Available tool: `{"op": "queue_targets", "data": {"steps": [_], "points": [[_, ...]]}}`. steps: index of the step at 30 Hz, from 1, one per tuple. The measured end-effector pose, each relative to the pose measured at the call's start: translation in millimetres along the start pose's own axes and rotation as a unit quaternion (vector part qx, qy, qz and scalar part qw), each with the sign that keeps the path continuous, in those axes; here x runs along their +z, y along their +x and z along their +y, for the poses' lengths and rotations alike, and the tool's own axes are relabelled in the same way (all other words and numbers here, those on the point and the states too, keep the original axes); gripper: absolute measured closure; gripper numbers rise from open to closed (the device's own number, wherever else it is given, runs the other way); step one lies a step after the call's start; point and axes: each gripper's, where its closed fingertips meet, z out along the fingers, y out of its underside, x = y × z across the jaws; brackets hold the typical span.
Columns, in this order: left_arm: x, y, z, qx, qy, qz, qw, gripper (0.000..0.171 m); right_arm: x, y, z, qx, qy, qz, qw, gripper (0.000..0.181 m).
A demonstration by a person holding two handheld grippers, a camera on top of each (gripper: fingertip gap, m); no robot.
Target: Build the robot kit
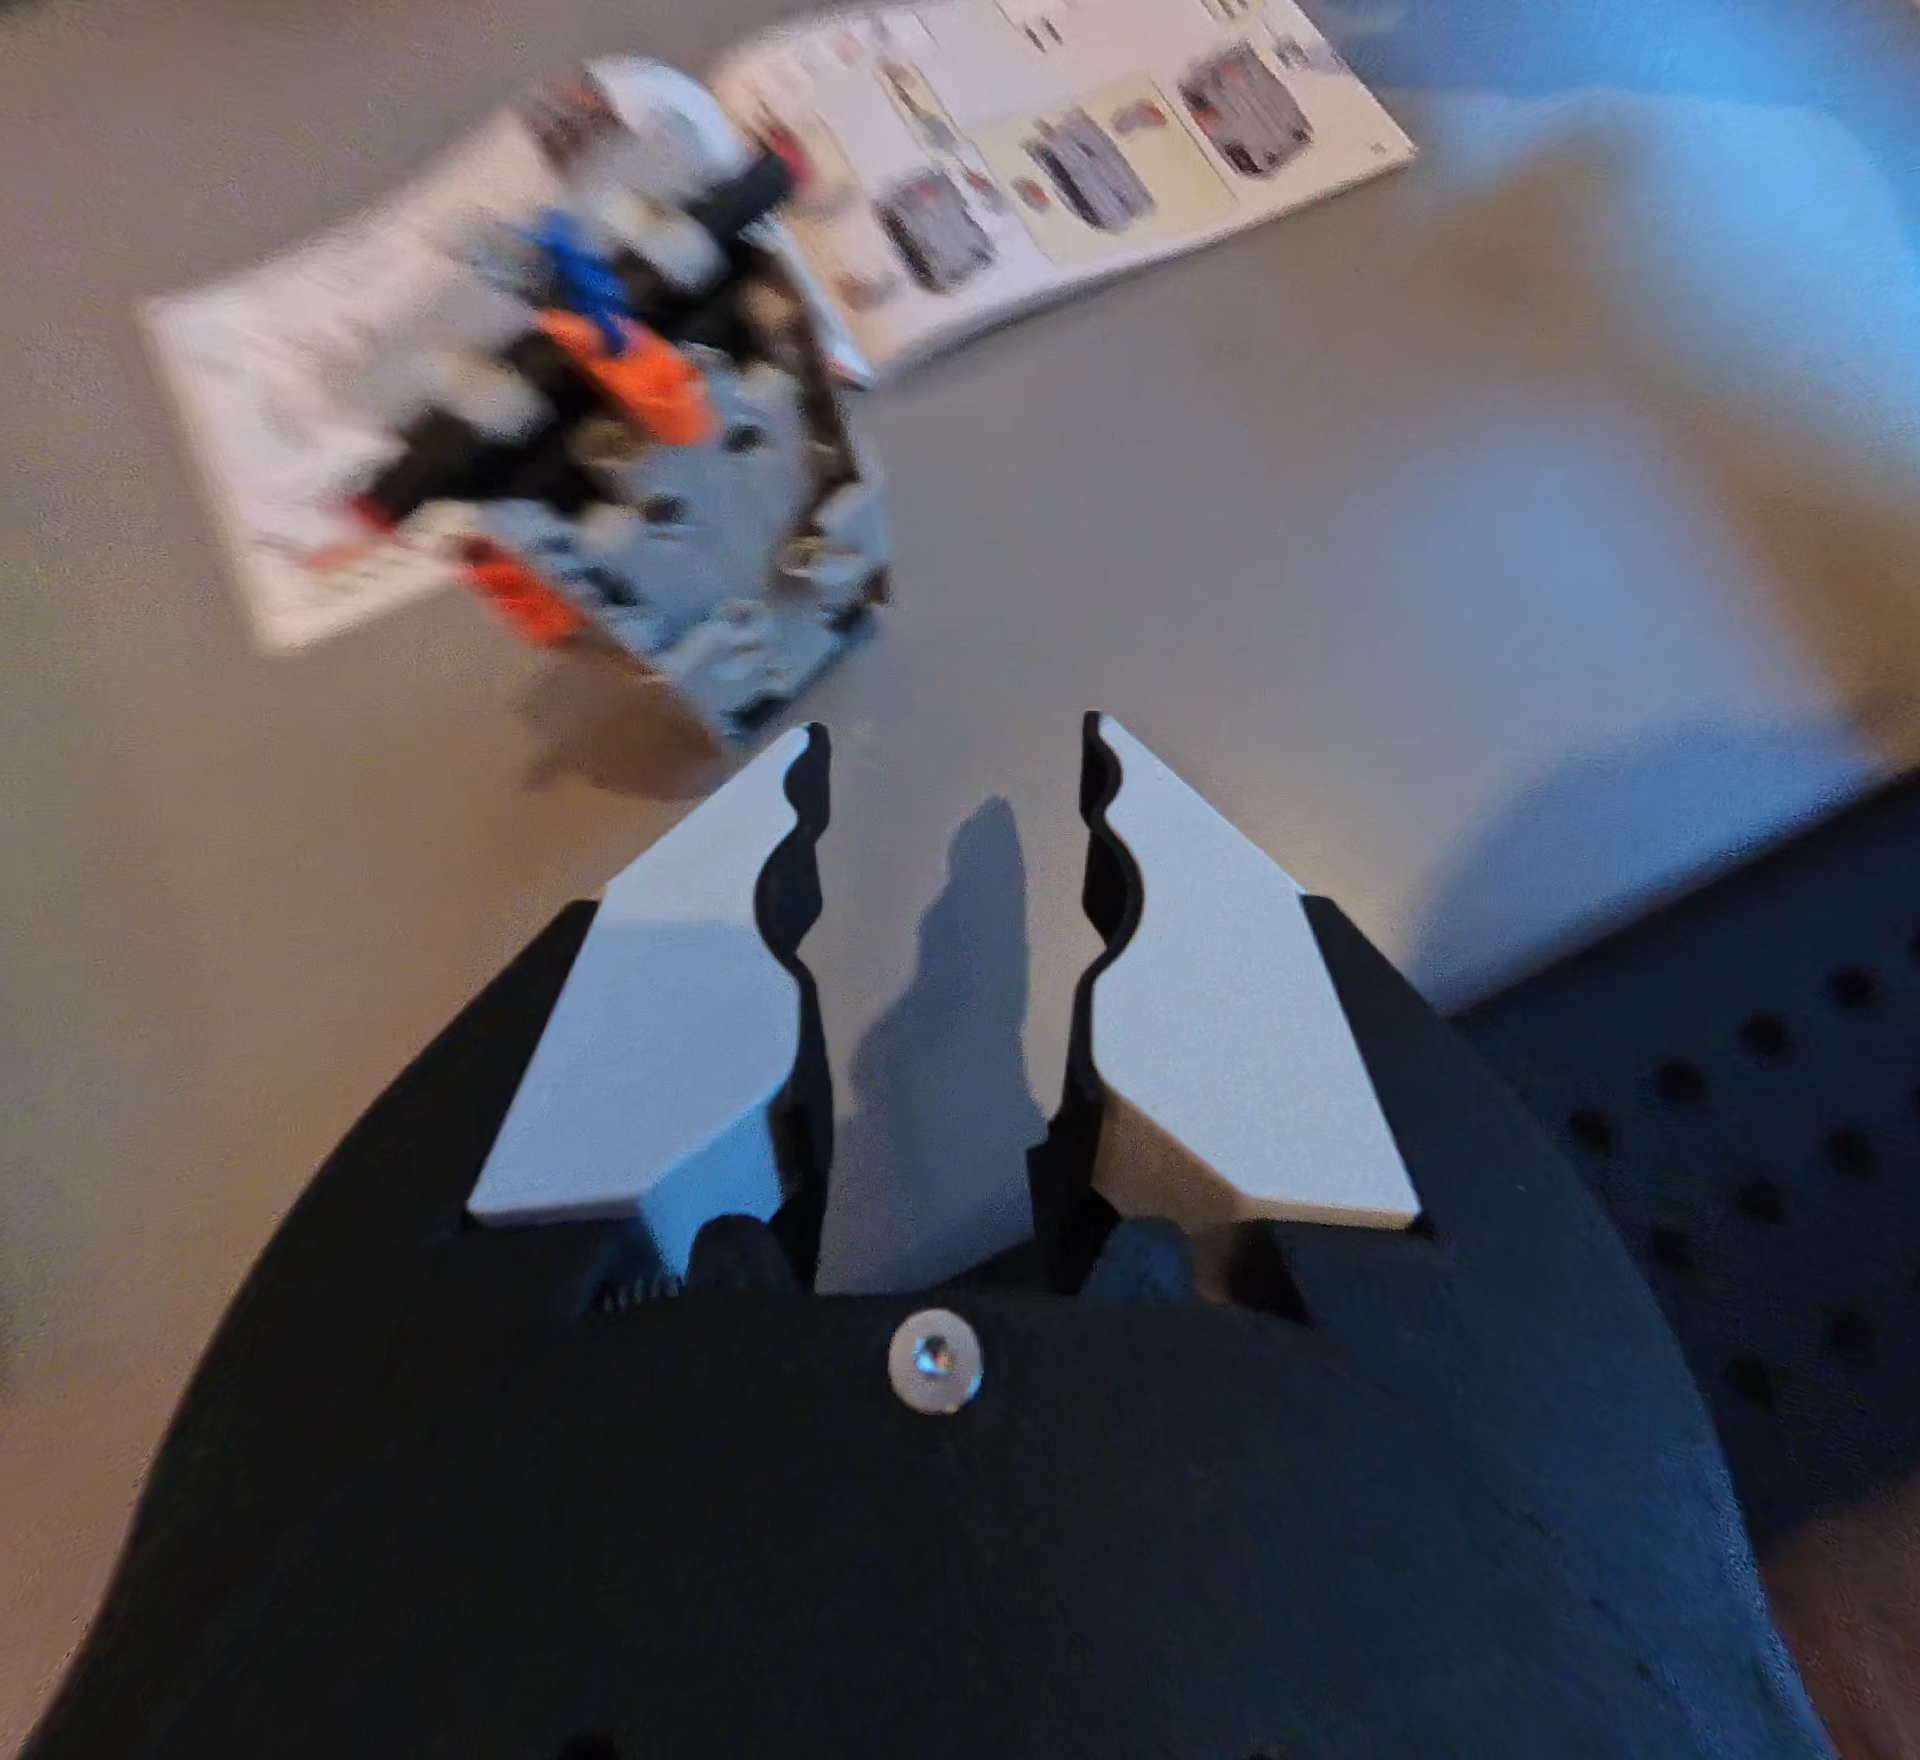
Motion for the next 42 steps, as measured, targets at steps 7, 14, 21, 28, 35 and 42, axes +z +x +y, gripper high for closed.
{"op": "queue_targets", "data": {"steps": [7, 14, 21, 28, 35, 42], "points": [[-45, -66, -53, 0.026, 0.29, 0.006, 0.957, 0.062, -5, 4, 0, 0.002, 0.004, 0.012, 1.0, 0.1], [13, -60, -41, 0.046, 0.202, 0.106, 0.972, 0.068, -9, 8, 5, 0.008, -0.001, 0.02, 1.0, 0.1], [32, -48, -29, 0.064, 0.174, 0.119, 0.975, 0.086, -1, 9, 9, 0.01, -0.013, 0.013, 1.0, 0.099], [39, -44, -23, 0.082, 0.162, 0.117, 0.976, 0.093, 3, 7, 9, 0.006, -0.018, 0.009, 1.0, 0.1], [42, -41, -23, 0.091, 0.157, 0.121, 0.976, 0.107, 5, 6, 10, 0.006, -0.021, 0.008, 1.0, 0.1], [40, -47, -20, 0.102, 0.154, 0.087, 0.979, 0.114, 5, 7, 13, 0.009, -0.025, 0.008, 1.0, 0.1]]}}
